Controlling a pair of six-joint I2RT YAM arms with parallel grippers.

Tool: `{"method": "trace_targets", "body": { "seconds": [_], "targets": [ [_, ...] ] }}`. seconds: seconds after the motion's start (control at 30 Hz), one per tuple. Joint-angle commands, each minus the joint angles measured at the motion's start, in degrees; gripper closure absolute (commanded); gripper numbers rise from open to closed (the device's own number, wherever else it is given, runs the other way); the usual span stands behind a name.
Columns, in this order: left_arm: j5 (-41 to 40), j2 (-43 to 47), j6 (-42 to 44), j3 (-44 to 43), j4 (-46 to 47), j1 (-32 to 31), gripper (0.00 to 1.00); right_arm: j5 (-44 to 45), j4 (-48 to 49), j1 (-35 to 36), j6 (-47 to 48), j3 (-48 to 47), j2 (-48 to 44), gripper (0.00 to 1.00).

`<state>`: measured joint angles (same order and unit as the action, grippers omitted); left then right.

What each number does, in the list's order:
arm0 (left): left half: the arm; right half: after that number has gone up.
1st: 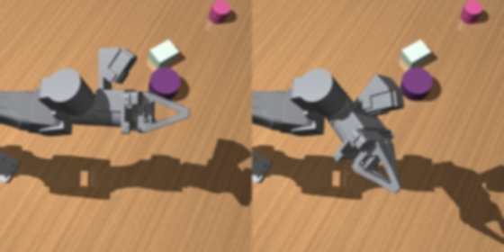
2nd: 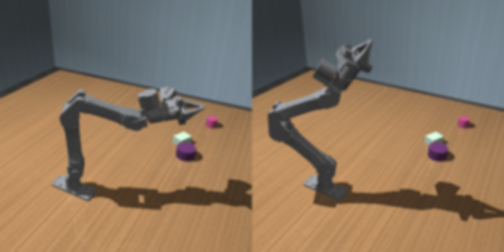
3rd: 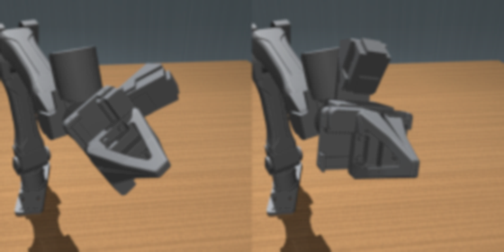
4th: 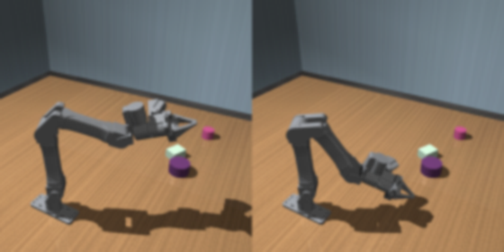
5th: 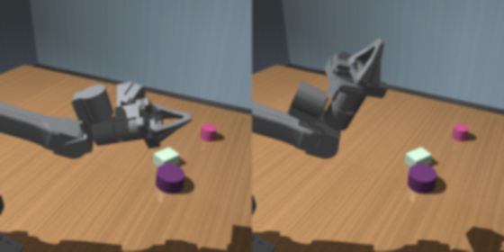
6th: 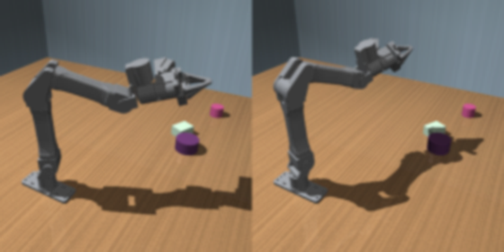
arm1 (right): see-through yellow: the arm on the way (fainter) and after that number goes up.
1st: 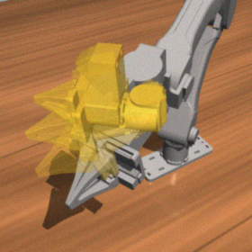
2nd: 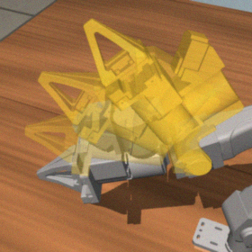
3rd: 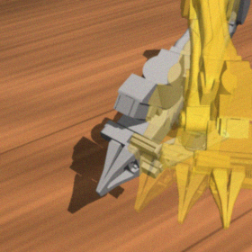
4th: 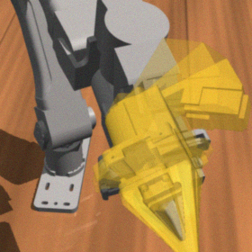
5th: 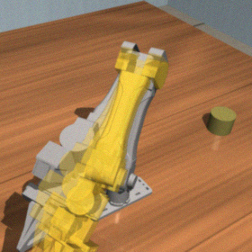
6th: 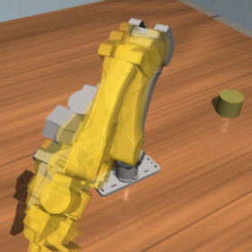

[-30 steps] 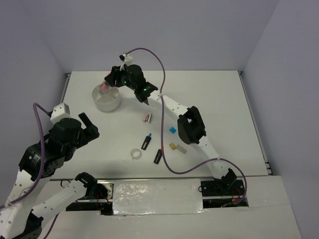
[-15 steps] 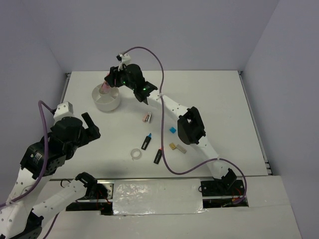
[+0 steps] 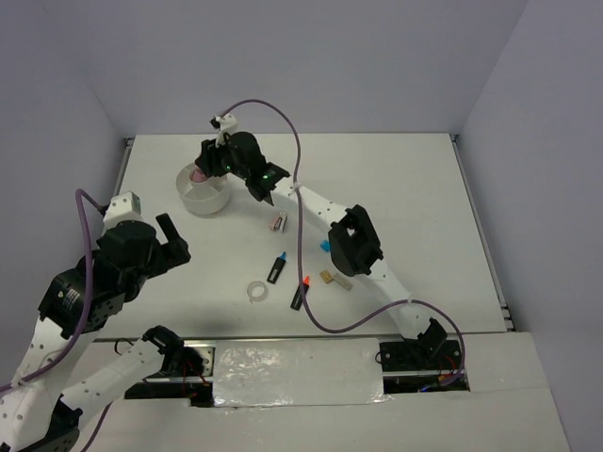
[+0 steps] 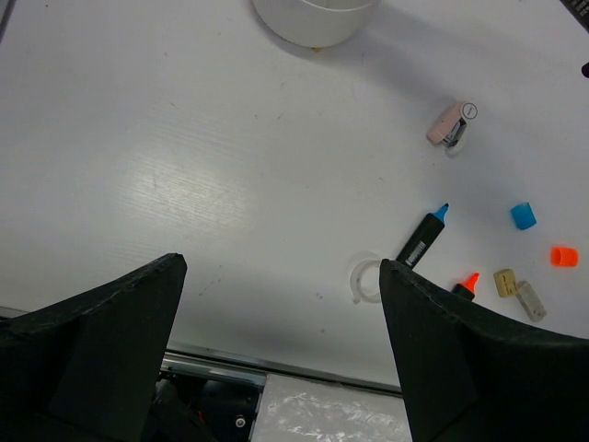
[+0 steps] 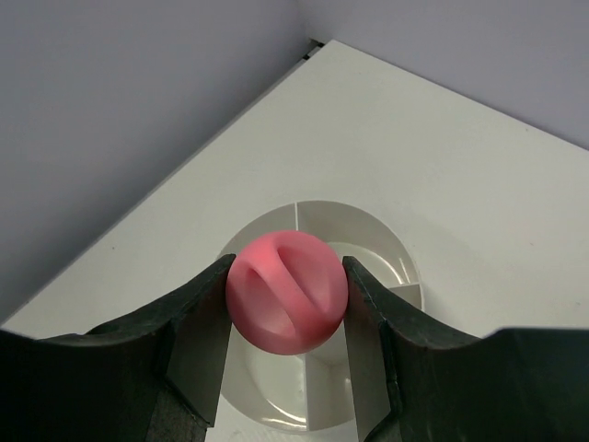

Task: Sort the stationery into containers
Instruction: Place the stationery in the storage box, then pick up the pen from the center of the board.

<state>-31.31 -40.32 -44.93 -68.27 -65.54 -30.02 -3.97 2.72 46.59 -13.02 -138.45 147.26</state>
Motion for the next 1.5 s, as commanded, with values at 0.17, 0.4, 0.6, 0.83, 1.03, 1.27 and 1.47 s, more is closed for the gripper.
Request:
{"method": "trace_targets", "body": {
  "seconds": [0.17,0.4,0.6,0.83,1.03,1.27,1.47],
  "targets": [
    [0.20,0.85,1.95,-1.78,1.29,0.05,0.01,3.79,0.09,1.84,2.64,-2.79,-2.24,0.22],
    [-0.07,0.15,1.77,-0.46,2.34,0.05,0.01,6.86,1.06,1.23,1.07,1.51,-13.72,0.00],
    [0.55,-2.48,2.83,0.77,5.15,0.05,0.01,13.63,-2.28,-3.16,-5.96,19.68,-30.25,0.00],
    [5.64,-9.33,5.55,3.93,12.44,0.14,0.01,25.75,-25.80,-8.44,-12.98,34.20,-46.70,0.00],
    [15.97,-17.77,10.46,4.64,19.91,0.14,0.01,28.06,-36.03,-10.81,-16.68,53.96,-61.63,0.00],
    [30.52,-34.55,16.10,3.76,25.37,-0.91,0.04,23.04,-37.87,-12.22,-23.19,76.21,-77.64,0.04],
    [27.36,-45.89,17.77,2.18,29.06,-6.45,0.10,21.55,-39.98,-12.49,-24.16,84.13,-86.96,0.14]
  ]
}}
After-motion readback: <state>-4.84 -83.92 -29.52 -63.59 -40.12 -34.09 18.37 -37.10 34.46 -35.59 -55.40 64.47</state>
